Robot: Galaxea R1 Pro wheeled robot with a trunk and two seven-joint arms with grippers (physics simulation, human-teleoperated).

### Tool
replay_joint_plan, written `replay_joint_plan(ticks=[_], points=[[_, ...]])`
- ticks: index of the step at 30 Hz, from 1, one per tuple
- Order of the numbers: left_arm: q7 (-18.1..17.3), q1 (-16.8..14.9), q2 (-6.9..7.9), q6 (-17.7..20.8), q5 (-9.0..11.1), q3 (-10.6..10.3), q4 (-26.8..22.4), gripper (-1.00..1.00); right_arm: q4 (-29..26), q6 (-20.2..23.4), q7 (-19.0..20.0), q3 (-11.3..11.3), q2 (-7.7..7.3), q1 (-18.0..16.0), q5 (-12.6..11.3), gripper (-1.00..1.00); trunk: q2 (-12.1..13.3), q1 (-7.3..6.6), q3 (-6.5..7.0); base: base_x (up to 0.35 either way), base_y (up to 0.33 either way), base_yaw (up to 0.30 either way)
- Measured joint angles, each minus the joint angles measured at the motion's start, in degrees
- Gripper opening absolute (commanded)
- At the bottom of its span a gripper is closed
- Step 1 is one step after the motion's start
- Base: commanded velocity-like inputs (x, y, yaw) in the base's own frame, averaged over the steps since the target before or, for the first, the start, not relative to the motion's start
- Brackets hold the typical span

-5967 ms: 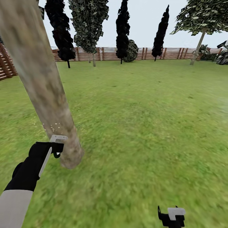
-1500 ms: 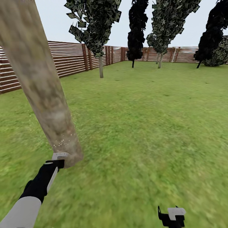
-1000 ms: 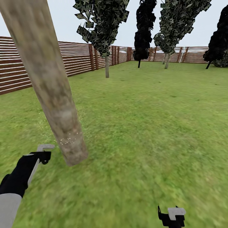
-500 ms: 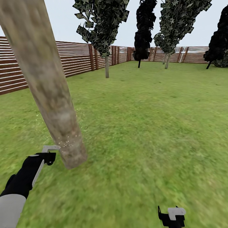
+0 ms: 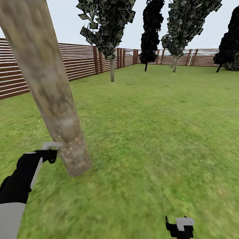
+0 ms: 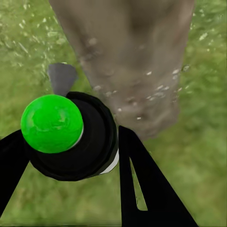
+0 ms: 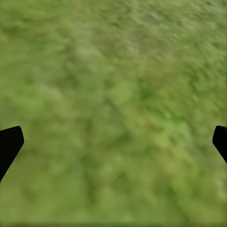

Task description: In the garden, pick up the pesticide atomizer on the floor and spray pesticide onto both trees until each tree trunk is fully covered.

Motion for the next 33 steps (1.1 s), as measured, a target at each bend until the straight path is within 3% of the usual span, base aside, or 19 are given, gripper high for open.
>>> replay_joint_plan(ticks=[10,21,33], points=[[0.70,0.37,-0.69,-0.24,0.08,0.18,0.45,-1.00,-0.02,0.00,0.00,0.00,0.00,0.00,-0.09,1.00,0.00,0.00,0.00,0.051,-0.185,0.126],[0.87,1.08,-0.53,-0.15,0.01,0.51,0.60,-1.00,-0.02,0.00,0.00,0.01,0.00,0.00,-0.09,1.00,0.00,0.00,0.00,0.018,-0.274,0.007],[0.96,1.08,-0.53,-0.06,0.00,0.60,0.60,-1.00,-0.02,0.00,0.00,0.00,0.00,0.00,-0.09,1.00,0.00,0.00,0.00,0.080,-0.275,0.191]])
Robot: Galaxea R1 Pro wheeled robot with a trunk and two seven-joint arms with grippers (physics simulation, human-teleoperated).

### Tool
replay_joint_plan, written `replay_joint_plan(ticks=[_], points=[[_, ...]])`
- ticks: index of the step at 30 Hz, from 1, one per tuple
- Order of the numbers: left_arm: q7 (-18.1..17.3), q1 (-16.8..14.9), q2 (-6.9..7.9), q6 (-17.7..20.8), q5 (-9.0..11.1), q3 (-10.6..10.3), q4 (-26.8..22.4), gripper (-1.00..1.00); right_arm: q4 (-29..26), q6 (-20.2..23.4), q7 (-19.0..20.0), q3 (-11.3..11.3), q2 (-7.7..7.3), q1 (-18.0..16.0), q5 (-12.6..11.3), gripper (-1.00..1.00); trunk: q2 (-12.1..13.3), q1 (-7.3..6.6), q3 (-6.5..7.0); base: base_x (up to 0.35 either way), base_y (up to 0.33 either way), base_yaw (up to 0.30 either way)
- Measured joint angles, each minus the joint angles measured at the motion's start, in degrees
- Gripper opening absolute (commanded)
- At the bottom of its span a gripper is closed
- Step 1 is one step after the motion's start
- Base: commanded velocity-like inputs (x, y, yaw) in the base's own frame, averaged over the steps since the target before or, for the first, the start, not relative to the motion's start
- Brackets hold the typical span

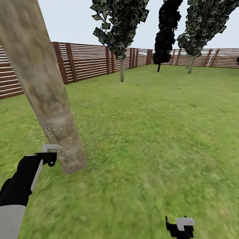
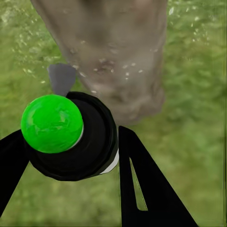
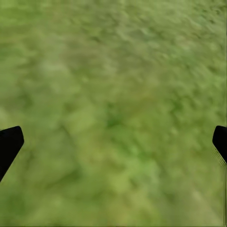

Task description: In the garden, pick up the pesticide atomizer on the floor and spray pesticide onto both trees until each tree trunk is fully covered.

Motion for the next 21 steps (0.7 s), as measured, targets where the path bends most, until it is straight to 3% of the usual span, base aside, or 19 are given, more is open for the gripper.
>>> replay_joint_plan(ticks=[10,14,21], points=[[0.12,0.61,0.13,0.25,-0.05,0.09,0.63,-1.00,0.00,0.00,0.00,0.00,0.00,0.00,0.00,1.00,0.00,0.00,0.00,0.074,-0.272,0.001],[0.20,2.25,0.27,-0.16,-0.20,3.86,2.79,-1.00,0.00,0.00,0.00,0.00,0.00,0.00,0.00,1.00,0.00,0.00,0.00,0.225,-0.200,0.000],[0.26,2.55,0.01,-0.17,-0.09,4.08,4.23,-1.00,0.01,0.00,0.00,0.00,0.02,0.00,0.00,1.00,0.00,0.00,0.00,0.221,-0.196,0.102]])
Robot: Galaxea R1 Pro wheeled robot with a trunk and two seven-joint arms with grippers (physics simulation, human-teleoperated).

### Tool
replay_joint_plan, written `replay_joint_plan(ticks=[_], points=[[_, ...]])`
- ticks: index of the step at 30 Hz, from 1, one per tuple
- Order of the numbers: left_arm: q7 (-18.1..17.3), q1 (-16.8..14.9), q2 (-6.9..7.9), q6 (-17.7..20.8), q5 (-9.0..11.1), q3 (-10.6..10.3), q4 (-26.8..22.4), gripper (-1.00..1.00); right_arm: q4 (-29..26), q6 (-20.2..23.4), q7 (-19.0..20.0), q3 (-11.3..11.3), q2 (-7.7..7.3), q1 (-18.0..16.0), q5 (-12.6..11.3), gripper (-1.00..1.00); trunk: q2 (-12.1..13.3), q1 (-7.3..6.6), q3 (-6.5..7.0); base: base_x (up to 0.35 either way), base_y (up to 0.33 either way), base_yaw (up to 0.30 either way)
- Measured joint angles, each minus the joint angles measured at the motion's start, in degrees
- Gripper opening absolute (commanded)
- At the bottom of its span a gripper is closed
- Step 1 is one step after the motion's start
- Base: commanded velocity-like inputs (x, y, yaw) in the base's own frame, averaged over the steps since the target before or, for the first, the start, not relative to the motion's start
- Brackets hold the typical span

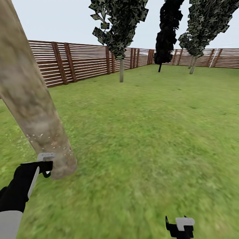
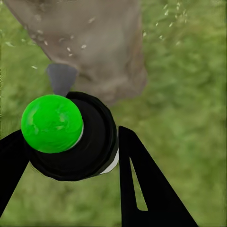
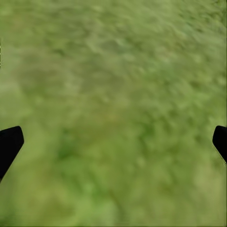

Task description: In the garden, pick up the pesticide atomizer on the floor and spray pesticide onto both trees until each tree trunk is fully covered.

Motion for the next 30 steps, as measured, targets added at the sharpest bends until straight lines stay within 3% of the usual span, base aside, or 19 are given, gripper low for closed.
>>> replay_joint_plan(ticks=[6,16,19,22,28,30], points=[[0.01,0.00,0.04,0.00,-0.06,0.33,0.08,-1.00,0.03,0.00,0.00,0.00,0.04,0.00,0.00,1.00,0.00,0.00,0.00,0.025,-0.270,0.249],[0.03,0.00,-0.01,0.00,-0.09,0.40,-0.18,-1.00,0.08,0.00,0.00,0.00,-0.02,0.00,0.09,1.00,0.00,0.00,0.00,0.134,-0.272,0.010],[1.97,0.05,-0.01,0.07,-0.10,0.42,-0.04,-1.00,0.08,0.00,0.00,0.00,0.01,0.00,0.09,1.00,0.00,0.00,0.00,0.056,-0.271,0.183],[2.54,3.42,0.18,-0.05,-0.10,0.63,0.51,-1.00,0.08,0.00,0.00,0.00,0.06,0.00,0.09,1.00,0.00,0.00,0.00,0.019,-0.269,0.243],[2.48,4.49,0.41,-0.17,-0.14,4.21,2.61,-1.00,0.08,0.00,0.00,0.00,0.06,0.00,0.00,1.00,0.00,0.00,0.00,0.093,-0.064,0.019],[2.43,4.58,0.31,-0.23,-0.04,4.37,2.62,-1.00,0.08,0.00,0.00,0.00,0.05,0.00,0.00,1.00,0.00,0.00,0.00,0.193,-0.001,0.000]])
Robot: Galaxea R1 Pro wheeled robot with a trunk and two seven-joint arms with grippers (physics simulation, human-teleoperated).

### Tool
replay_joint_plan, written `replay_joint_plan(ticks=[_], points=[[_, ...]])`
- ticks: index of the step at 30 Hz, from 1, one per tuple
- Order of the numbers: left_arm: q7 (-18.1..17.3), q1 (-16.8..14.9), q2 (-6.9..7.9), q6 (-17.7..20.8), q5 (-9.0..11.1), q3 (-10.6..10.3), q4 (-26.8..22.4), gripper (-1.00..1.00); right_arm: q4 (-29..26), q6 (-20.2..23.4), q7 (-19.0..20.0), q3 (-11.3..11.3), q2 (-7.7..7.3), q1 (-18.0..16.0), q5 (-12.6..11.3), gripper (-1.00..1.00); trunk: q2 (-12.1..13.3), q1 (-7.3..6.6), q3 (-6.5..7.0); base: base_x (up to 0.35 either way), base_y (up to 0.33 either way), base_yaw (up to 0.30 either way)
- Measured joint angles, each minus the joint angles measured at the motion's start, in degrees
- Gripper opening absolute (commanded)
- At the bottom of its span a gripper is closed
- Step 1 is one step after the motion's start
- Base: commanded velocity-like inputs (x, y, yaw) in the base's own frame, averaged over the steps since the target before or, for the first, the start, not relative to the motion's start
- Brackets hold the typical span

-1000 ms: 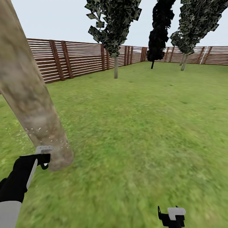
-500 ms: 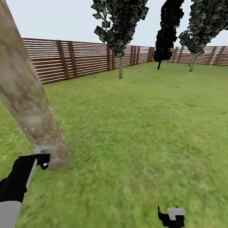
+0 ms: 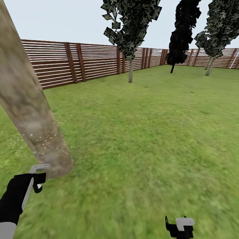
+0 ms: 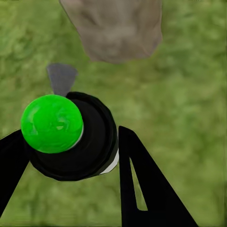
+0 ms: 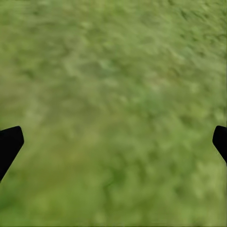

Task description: In the garden, pick up the pesticide atomizer on the floor and spray pesticide onto both trees until each tree trunk is fully covered.

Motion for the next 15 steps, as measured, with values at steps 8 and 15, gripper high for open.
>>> replay_joint_plan(ticks=[8,15], points=[[-1.12,3.66,-0.49,-8.76,0.56,-2.47,2.57,-1.00,-0.04,0.00,0.08,0.07,-0.02,0.00,0.16,1.00,0.00,0.00,0.00,0.057,0.000,0.000],[-21.10,3.65,1.50,-30.31,-7.68,-6.78,13.37,-1.00,-2.44,0.08,10.64,0.31,-0.40,-0.35,0.63,1.00,0.00,0.00,0.00,-0.145,0.000,0.000]])
